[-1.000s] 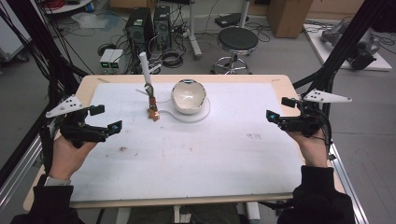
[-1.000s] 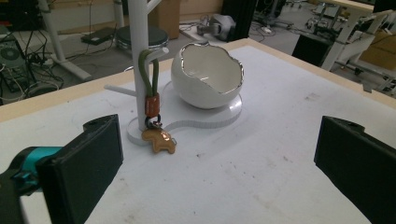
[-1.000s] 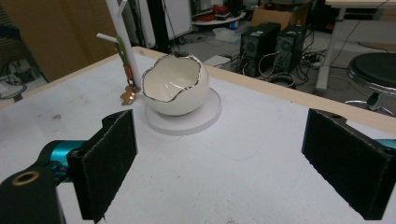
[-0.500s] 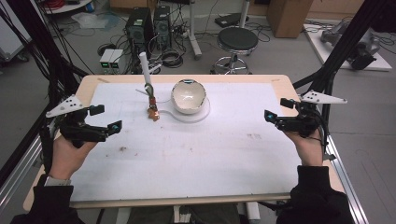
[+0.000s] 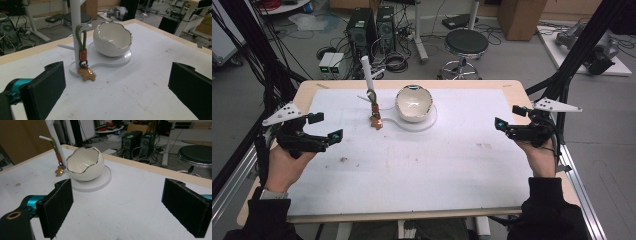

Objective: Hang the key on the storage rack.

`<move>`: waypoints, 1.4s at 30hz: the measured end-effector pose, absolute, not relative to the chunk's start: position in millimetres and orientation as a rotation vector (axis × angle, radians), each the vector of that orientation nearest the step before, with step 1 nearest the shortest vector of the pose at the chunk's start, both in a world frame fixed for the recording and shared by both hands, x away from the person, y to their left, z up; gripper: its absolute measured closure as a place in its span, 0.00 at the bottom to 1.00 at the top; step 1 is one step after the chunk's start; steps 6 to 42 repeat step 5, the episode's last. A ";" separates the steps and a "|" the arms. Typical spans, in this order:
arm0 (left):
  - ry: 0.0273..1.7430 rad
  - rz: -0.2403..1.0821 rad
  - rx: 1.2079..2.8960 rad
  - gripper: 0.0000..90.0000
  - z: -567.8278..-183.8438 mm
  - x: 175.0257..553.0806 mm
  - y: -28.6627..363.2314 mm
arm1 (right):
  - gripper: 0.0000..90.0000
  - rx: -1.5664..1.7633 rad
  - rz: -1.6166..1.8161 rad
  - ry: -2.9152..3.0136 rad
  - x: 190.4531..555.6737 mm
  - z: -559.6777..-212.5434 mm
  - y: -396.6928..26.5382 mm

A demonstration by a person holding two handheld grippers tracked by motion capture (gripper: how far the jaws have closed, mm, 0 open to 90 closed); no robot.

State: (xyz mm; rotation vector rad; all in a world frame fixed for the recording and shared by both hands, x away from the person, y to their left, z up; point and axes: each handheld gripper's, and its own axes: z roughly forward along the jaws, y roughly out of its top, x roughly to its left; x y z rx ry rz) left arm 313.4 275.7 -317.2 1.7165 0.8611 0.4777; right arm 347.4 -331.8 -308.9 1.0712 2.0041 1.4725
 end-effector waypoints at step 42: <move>0.866 0.484 1.721 0.02 -317.5 313.7 276.3 | 0.11 1.073 1.468 2.009 347.8 -309.3 -330.7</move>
